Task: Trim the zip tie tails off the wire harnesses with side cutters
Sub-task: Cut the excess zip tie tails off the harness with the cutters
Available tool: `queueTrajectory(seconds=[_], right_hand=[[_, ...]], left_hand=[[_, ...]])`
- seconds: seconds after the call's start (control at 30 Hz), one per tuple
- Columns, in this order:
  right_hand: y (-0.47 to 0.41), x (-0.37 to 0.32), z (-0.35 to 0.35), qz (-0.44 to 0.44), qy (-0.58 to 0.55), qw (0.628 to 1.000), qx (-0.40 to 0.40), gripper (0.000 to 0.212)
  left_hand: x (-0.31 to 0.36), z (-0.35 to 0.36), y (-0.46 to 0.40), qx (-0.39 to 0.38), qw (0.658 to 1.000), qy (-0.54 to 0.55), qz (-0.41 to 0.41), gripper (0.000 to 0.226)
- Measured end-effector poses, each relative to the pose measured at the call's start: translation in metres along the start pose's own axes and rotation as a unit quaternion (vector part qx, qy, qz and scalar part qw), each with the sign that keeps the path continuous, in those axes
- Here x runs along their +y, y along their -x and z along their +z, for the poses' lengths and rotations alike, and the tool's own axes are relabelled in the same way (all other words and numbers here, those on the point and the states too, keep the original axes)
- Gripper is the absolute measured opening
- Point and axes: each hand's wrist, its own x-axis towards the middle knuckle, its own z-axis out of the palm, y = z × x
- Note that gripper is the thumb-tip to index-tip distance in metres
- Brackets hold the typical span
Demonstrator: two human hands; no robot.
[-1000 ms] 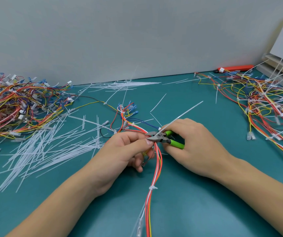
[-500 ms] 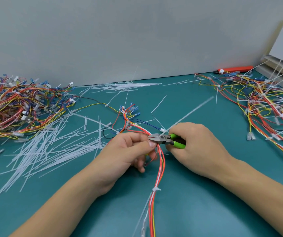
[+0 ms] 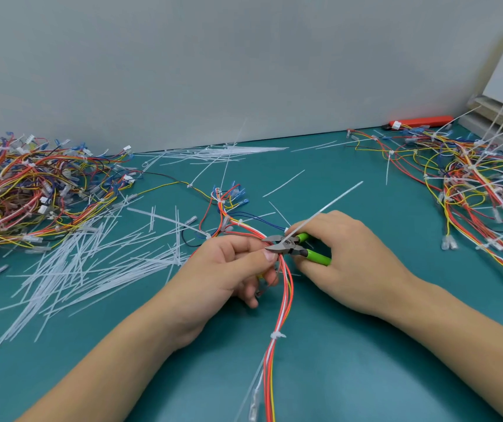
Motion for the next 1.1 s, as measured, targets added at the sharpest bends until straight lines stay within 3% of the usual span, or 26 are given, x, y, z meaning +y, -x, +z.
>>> queueTrajectory(seconds=[0.1,0.2,0.3,0.4,0.5,0.77,1.03,1.1], right_hand=[[-0.0012,-0.0003,-0.0008,0.009,0.014,1.0,-0.005,0.012],[0.0008,-0.001,-0.0004,0.036,0.029,0.999,-0.02,0.029],[0.0048,-0.0005,0.0017,0.045,0.039,0.998,-0.014,0.031],[0.0027,-0.0007,0.0035,0.036,0.035,0.999,-0.008,0.031],[0.0011,-0.0007,0.0054,0.004,0.012,0.999,0.031,0.012],[-0.0002,-0.0001,0.0031,-0.003,0.002,1.0,0.016,0.025],[-0.001,-0.0008,0.0033,0.005,0.029,0.999,0.015,0.009],[-0.0005,0.0001,0.0026,0.007,0.031,0.999,0.008,0.018]], left_hand=[[0.0001,0.0001,-0.0008,-0.002,1.0,0.001,0.002,0.015],[-0.0004,-0.001,-0.0004,-0.006,1.0,0.005,0.001,0.014],[0.0,-0.0013,0.0015,-0.008,1.0,0.001,0.001,0.013],[0.0009,0.0006,0.0014,0.002,1.0,0.002,0.002,0.014],[0.0019,0.0012,0.0012,0.005,1.0,0.004,0.004,0.017],[0.0005,0.001,0.0001,0.007,1.0,0.007,0.001,0.013],[-0.0008,0.0009,-0.0006,0.008,1.0,0.003,0.002,0.015],[-0.0005,0.0012,-0.0006,0.007,1.0,0.004,0.003,0.015]])
